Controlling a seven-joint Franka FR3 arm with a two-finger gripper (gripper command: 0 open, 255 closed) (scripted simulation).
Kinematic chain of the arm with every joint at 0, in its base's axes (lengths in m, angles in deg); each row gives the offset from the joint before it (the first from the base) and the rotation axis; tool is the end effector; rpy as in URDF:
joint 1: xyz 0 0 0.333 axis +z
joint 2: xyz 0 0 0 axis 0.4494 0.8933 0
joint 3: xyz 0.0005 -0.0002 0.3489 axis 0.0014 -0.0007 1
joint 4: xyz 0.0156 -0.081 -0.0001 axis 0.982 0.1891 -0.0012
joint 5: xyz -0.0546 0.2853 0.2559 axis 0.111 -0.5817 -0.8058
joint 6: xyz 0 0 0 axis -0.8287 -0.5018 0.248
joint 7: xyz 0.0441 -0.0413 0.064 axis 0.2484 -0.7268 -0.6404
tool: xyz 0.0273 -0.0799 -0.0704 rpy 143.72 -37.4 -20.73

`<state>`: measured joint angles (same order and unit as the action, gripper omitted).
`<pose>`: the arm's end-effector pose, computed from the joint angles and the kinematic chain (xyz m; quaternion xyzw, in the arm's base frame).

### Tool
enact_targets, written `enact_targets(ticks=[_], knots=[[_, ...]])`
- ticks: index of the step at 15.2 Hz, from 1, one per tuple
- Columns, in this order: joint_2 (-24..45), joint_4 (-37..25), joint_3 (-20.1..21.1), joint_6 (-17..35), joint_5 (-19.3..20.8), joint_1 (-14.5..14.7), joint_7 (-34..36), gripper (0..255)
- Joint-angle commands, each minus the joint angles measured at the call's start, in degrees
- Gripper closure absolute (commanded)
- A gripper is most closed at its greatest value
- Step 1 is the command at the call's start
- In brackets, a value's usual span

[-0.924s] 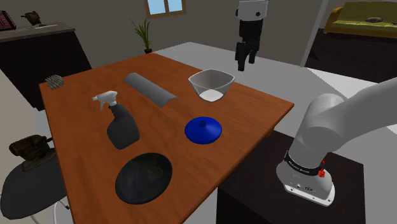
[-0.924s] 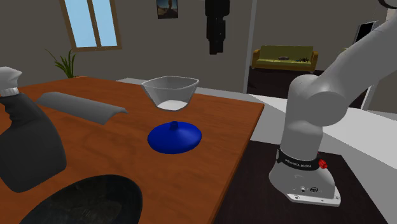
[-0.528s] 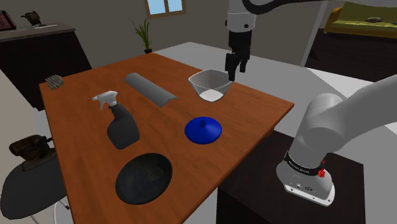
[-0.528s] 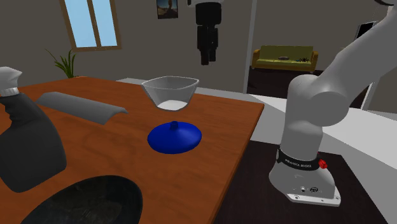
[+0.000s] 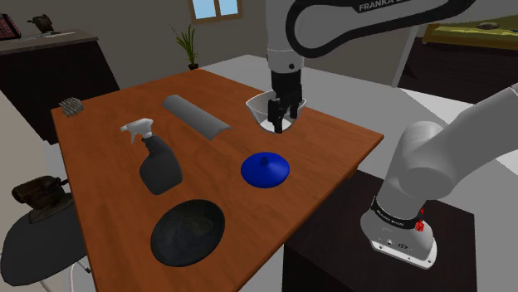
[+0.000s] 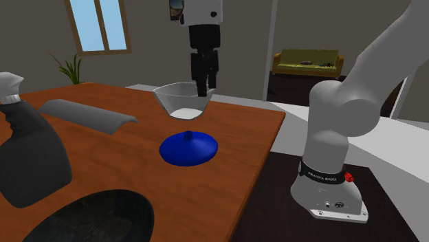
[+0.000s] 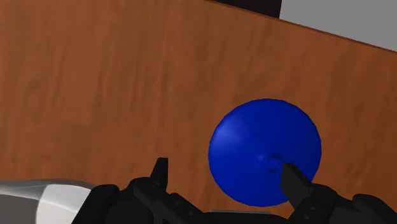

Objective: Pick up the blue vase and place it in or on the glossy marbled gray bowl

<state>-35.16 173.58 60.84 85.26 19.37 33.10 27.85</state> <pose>0.3242 0.1046 0.5513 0.9994 0.0283 -0.0196 0.0009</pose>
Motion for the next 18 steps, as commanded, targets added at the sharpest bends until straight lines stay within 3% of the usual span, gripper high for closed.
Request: enact_targets(ticks=[1,6,14,18], knots=[[2.1,0.4,1.9,2.7,-0.8,0.9,1.5,0],[8.9,-0.3,6.9,9.0,-2.2,2.7,5.7,0],[10.3,4.5,7.6,15.2,-2.5,2.9,5.8,0],[10.3,4.5,7.6,15.2,-2.5,2.9,5.8,0]])
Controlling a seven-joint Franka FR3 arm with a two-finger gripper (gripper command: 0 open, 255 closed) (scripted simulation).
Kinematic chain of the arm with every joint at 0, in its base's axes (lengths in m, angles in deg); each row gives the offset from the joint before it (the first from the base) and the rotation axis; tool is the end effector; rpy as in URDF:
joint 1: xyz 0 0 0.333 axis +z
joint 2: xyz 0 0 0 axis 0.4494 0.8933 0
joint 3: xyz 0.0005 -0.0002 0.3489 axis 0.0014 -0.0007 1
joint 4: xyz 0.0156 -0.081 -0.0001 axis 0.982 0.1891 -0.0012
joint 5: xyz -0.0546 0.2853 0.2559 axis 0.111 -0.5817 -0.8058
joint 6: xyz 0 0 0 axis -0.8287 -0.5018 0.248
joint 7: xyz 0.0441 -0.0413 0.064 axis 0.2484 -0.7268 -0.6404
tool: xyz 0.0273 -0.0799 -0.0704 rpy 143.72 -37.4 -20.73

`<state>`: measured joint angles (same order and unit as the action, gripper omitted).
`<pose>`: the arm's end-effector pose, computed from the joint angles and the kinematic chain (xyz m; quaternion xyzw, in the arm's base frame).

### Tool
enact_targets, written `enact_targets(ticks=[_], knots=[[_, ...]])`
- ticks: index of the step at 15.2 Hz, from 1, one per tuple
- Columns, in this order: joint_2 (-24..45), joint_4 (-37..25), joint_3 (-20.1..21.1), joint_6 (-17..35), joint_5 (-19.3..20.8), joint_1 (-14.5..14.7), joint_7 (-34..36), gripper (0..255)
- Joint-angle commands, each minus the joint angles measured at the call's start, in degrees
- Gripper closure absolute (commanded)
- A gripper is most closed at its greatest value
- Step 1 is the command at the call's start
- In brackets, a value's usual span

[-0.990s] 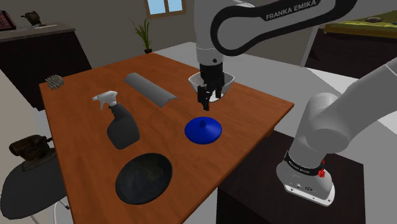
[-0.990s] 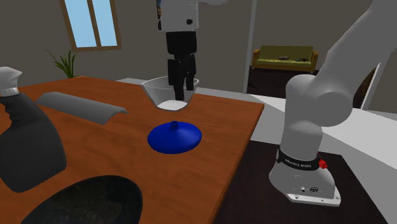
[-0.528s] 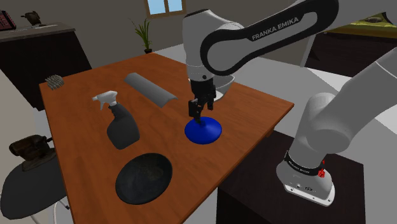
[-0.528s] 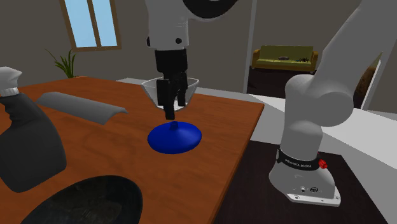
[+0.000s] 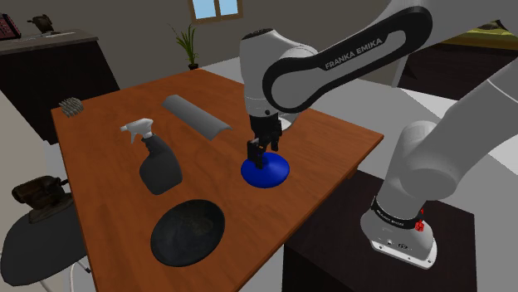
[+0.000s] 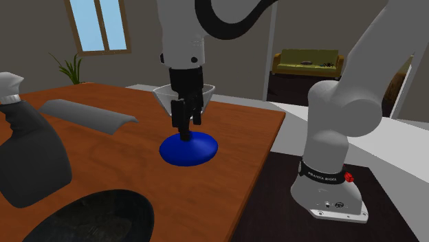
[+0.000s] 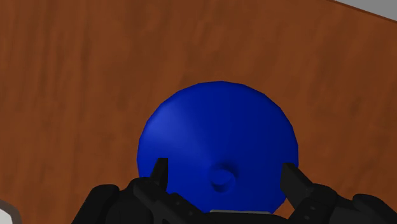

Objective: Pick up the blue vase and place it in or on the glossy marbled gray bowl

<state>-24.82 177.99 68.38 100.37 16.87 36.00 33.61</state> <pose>0.3476 0.1802 0.4674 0.9986 0.0485 -0.0196 0.0036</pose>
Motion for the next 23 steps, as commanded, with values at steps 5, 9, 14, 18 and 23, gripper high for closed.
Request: enact_targets(ticks=[5,9,14,18,23], knots=[[0.0,0.0,0.0,0.1,0.0,0.0,0.0,255],[0.0,0.0,0.0,0.1,0.0,0.0,0.0,255],[0.0,0.0,0.0,0.1,0.0,0.0,0.0,255],[-1.0,-2.3,-0.4,-3.3,0.1,0.0,0.0,255],[-1.9,-5.4,-0.8,-7.3,0.3,-0.1,0.0,255]])
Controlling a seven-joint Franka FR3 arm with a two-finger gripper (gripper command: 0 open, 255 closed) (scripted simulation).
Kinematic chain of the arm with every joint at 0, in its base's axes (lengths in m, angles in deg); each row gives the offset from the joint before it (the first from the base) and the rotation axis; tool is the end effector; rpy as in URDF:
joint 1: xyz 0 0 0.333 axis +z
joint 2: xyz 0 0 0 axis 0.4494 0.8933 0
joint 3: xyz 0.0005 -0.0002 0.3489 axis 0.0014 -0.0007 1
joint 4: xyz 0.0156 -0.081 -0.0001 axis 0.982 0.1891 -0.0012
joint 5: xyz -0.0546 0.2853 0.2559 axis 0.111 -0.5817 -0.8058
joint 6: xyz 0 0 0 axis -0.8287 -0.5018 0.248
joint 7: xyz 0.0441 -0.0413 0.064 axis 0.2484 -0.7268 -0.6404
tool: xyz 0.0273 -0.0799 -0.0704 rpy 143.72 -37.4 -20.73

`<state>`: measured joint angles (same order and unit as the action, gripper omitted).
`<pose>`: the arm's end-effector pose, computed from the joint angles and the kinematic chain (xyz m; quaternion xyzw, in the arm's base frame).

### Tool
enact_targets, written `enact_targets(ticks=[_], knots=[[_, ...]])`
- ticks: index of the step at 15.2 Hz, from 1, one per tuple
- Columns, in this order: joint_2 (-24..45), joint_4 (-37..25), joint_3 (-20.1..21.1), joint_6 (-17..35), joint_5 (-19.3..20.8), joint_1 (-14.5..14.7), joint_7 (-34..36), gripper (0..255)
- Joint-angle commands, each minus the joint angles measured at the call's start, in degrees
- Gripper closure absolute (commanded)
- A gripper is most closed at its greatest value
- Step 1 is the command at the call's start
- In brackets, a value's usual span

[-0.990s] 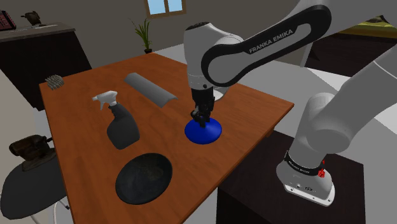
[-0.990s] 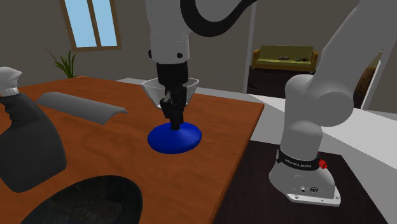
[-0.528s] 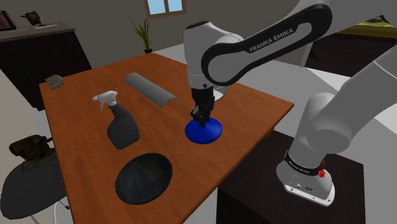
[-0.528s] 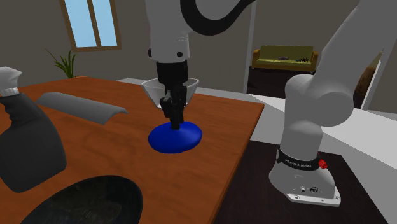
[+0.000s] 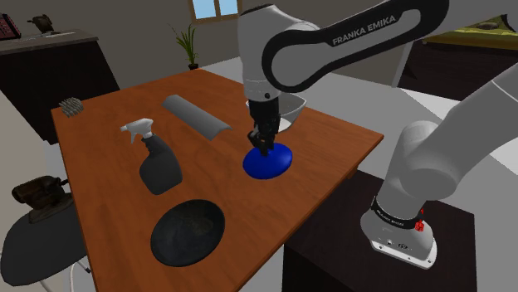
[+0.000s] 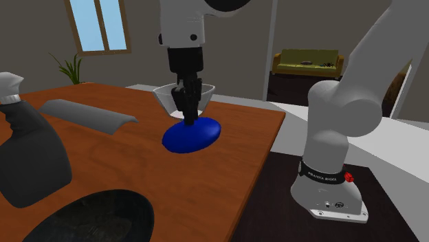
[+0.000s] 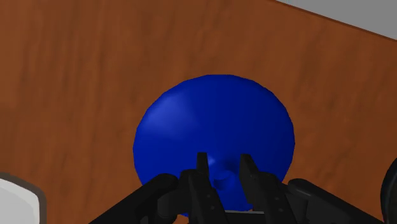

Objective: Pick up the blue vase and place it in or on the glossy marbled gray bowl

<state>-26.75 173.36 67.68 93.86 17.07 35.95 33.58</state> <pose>0.3454 0.1800 0.5081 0.9986 0.0486 -0.0193 0.0035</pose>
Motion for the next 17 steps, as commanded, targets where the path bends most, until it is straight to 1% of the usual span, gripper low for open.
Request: enact_targets(ticks=[1,14,17], knots=[[-0.1,-1.5,-0.2,-1.6,0.1,-0.1,0.0,255],[-0.7,-11.0,-1.1,-11.7,0.7,-0.4,0.2,255],[2.7,-15.0,2.1,-12.1,0.1,0.6,4.4,255]])
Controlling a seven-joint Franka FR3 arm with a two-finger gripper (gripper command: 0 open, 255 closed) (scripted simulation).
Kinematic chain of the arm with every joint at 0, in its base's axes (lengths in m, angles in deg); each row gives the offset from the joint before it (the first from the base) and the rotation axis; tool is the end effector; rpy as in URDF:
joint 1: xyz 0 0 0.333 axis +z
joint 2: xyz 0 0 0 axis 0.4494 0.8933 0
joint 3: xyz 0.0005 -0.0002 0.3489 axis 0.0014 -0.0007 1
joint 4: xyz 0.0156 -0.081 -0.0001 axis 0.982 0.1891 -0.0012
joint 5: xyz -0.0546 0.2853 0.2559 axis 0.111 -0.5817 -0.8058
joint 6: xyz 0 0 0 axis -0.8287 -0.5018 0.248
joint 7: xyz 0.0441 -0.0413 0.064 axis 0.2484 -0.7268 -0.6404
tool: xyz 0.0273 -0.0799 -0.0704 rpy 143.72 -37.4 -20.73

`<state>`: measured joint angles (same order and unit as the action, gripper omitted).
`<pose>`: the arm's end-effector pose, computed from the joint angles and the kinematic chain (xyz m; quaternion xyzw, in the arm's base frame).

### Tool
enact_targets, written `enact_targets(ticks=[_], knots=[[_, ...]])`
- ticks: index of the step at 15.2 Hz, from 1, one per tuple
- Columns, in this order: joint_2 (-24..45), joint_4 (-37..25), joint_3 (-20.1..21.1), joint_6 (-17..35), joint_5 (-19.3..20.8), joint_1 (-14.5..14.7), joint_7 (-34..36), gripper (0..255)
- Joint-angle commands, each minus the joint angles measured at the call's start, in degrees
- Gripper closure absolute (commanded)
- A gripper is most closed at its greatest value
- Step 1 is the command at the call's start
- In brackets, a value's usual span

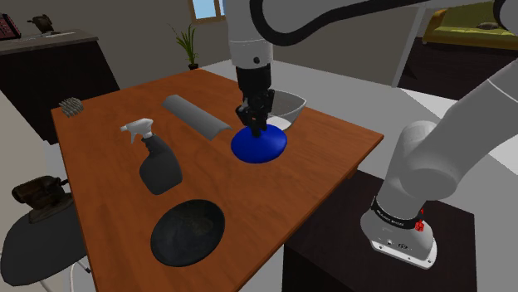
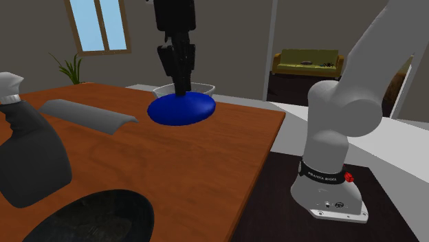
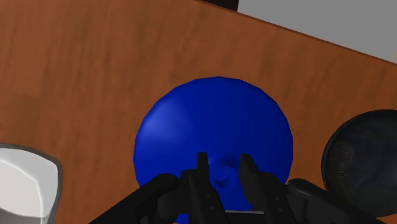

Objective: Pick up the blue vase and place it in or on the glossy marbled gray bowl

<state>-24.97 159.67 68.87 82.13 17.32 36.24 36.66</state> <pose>0.3493 0.2074 0.5895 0.9986 0.0490 -0.0193 0.0037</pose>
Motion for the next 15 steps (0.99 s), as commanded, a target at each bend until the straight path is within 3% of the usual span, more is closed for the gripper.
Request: enact_targets(ticks=[1,8,15], knots=[[2.2,-2.8,2.0,-0.5,-0.3,0.6,2.7,255],[12.6,-15.0,9.3,-1.9,1.1,2.5,13.2,255],[26.9,-31.3,16.1,-5.3,7.1,6.3,25.0,255]])
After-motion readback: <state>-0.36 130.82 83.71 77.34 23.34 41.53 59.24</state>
